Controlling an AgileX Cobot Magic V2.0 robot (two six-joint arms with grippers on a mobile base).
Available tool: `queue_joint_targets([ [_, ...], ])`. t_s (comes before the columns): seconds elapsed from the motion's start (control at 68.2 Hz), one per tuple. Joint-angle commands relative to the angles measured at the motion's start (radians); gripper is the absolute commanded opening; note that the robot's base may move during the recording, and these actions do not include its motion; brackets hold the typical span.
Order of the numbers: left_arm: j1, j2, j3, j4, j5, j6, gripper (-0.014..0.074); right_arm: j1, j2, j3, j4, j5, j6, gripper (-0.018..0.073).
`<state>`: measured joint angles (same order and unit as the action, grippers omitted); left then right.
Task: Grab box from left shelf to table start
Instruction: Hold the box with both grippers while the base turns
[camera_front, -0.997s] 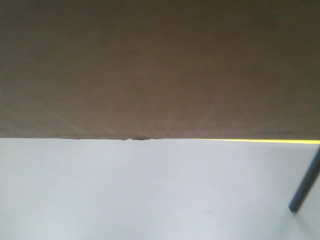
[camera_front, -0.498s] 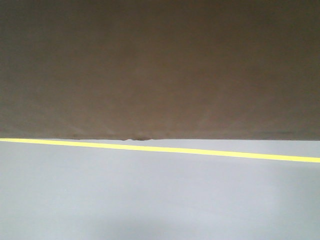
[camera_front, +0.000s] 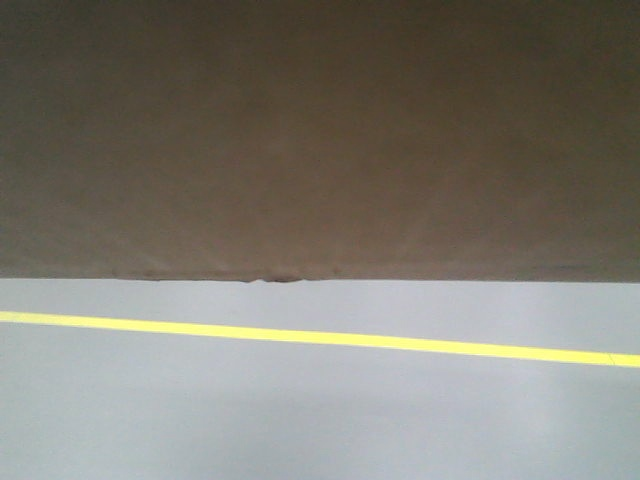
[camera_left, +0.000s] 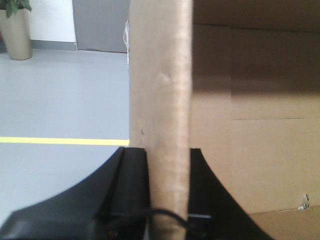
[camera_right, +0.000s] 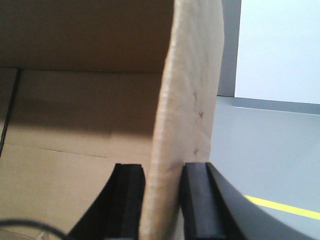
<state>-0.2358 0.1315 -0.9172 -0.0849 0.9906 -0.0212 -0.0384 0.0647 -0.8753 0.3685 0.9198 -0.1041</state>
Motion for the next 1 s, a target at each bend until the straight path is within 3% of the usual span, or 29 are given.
queue_joint_targets([
  [0.0, -0.01, 0.015, -0.032, -0.032, -0.183, -0.015, -0.0092, -0.003, 0.023, -0.028, -0.015, -0.168, -0.009, 0.0057],
  [0.982, -0.01, 0.015, -0.032, -0.032, -0.183, -0.015, -0.0092, -0.003, 0.023, -0.028, -0.015, -0.169, -0.009, 0.0057],
])
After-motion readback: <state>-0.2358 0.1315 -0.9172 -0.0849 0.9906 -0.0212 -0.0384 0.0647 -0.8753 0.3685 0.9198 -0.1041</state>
